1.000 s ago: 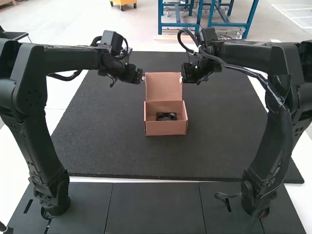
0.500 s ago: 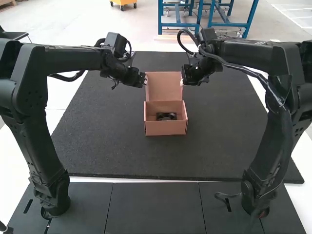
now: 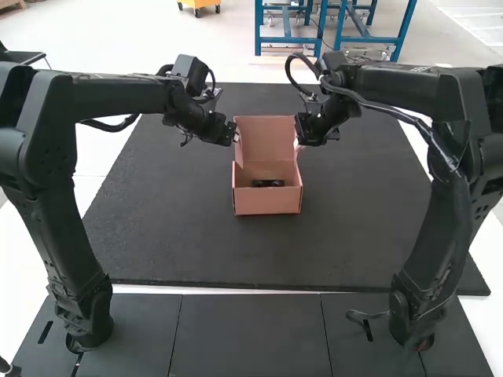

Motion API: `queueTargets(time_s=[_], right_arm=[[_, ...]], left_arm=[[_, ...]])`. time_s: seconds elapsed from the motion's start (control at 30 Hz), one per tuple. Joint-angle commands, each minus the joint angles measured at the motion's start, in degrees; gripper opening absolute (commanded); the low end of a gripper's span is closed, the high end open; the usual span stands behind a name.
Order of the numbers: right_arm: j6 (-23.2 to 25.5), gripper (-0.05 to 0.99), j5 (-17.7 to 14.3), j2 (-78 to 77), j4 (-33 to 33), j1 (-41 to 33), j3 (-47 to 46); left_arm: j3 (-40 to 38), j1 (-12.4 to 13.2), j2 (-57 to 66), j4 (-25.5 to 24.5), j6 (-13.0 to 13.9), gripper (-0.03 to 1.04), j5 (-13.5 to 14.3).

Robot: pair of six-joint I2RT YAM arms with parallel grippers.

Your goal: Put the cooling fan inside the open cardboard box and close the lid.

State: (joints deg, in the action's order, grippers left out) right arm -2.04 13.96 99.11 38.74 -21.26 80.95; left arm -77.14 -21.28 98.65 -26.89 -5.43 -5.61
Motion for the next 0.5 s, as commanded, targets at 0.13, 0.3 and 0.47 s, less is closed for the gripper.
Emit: queueTargets(time_s=[0.13, 0.3, 0.47], right_arm=[[-1.21, -0.02, -0.16, -0.23, 2.04, -1.07, 1.23], [-2.00, -0.02, -0.16, -0.23, 4.32, -1.24, 1.32], [-2.70, -0.02, -0.16, -0.32, 6.08, -1.24, 1.49]], left_arm=[[-1.61, -0.52, -4.52, -1.41, -0.02, 0.96, -0.55], [-1.52, -0.43, -5.14, -2.28, -0.02, 0.96, -0.55], [-0.90, -0.69, -5.75, -2.72, 0.07, 0.96, -0.55]])
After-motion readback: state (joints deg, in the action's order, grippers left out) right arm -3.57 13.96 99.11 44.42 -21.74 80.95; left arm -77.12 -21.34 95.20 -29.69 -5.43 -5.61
